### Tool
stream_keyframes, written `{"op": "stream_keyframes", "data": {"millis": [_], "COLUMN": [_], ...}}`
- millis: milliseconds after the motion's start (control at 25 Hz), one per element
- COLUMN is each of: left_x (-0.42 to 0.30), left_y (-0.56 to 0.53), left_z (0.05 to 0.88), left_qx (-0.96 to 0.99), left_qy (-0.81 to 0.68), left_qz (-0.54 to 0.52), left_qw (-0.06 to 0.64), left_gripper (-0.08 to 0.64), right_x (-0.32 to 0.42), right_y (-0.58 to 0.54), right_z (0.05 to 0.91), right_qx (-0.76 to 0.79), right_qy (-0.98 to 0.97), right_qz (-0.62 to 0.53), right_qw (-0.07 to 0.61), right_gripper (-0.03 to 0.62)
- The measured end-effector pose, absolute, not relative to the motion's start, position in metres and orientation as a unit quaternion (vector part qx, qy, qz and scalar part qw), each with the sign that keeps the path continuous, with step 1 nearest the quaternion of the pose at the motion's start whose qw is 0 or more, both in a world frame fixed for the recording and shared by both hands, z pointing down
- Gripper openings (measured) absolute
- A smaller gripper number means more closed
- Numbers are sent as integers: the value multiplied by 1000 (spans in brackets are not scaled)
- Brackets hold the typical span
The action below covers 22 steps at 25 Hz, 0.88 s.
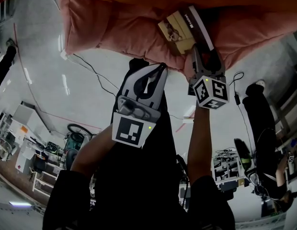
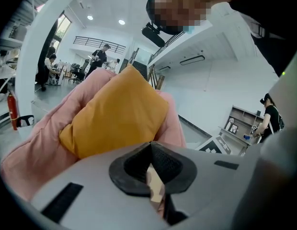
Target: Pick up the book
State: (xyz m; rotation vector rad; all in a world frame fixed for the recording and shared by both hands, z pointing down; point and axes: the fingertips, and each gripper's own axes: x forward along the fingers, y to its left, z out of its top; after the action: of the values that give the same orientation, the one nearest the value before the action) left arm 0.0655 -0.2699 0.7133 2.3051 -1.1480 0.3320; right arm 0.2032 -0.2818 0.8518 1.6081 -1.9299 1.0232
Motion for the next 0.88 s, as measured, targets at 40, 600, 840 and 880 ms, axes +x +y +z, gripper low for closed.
{"op": "stream_keyframes", "data": {"millis": [40, 600, 840, 880], "left_x": [65, 55, 49, 48], "left_y": [-270, -265, -264, -266], "left_z": [714, 720, 720, 720], "left_qx": [854, 853, 852, 851], "left_qy": [-426, -425, -429, -431], "left_qz": [123, 126, 128, 126], "left_qw": [270, 276, 272, 272], "left_gripper": [6, 6, 6, 6], "right_x": [204, 199, 189, 188], "right_y": [-283, -289, -287, -288], "right_z": [854, 857, 852, 851], "right_qx": [580, 588, 583, 583], "right_qy": [-693, -695, -702, -701], "right_qz": [370, 344, 344, 346], "right_qw": [214, 231, 222, 219], "right_gripper": [253, 209, 177, 171]}}
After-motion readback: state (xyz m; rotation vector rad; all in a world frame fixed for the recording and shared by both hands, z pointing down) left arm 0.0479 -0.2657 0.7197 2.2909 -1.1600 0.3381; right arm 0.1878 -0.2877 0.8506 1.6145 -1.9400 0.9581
